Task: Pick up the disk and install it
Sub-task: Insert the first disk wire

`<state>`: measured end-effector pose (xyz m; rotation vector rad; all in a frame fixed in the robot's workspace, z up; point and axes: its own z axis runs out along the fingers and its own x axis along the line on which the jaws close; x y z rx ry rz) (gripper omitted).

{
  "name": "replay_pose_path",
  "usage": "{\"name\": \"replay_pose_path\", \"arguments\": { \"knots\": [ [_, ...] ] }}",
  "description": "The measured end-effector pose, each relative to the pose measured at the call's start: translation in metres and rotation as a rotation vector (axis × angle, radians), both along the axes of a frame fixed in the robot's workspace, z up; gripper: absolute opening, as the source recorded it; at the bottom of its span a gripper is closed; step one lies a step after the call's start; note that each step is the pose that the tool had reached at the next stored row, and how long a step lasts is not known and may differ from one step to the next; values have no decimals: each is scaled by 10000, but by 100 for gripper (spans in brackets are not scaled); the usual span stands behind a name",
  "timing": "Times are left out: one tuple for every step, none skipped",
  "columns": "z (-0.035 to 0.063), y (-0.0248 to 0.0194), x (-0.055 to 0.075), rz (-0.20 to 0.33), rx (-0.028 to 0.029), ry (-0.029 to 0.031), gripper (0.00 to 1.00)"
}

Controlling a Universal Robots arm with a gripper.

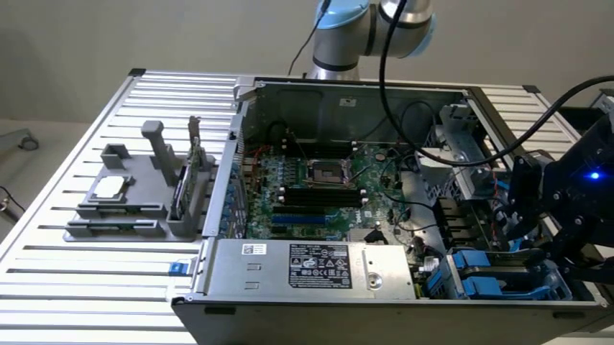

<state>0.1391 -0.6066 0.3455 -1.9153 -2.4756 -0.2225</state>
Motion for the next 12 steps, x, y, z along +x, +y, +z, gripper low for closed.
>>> {"name": "replay_pose_path", "arguments": {
  "knots": [
    [-4, 4, 9, -3, 62, 0, 39],
    [-6, 8, 19, -8, 108, 0, 39],
    [-9, 11, 30, -16, 139, 0, 39],
    [-12, 16, 41, -26, 168, 0, 39],
    [-15, 19, 53, -35, 193, 0, 39],
    [-19, 23, 64, -46, 212, 0, 39],
    [-23, 27, 75, -57, 225, 1, 39],
    [-28, 32, 86, -67, 237, 3, 39],
    [-34, 37, 95, -74, 245, 6, 39],
    [-39, 42, 103, -78, 248, 12, 39],
    [-43, 49, 108, -80, 248, 22, 39],
    [-47, 55, 114, -82, 247, 34, 39]
  ]
}}
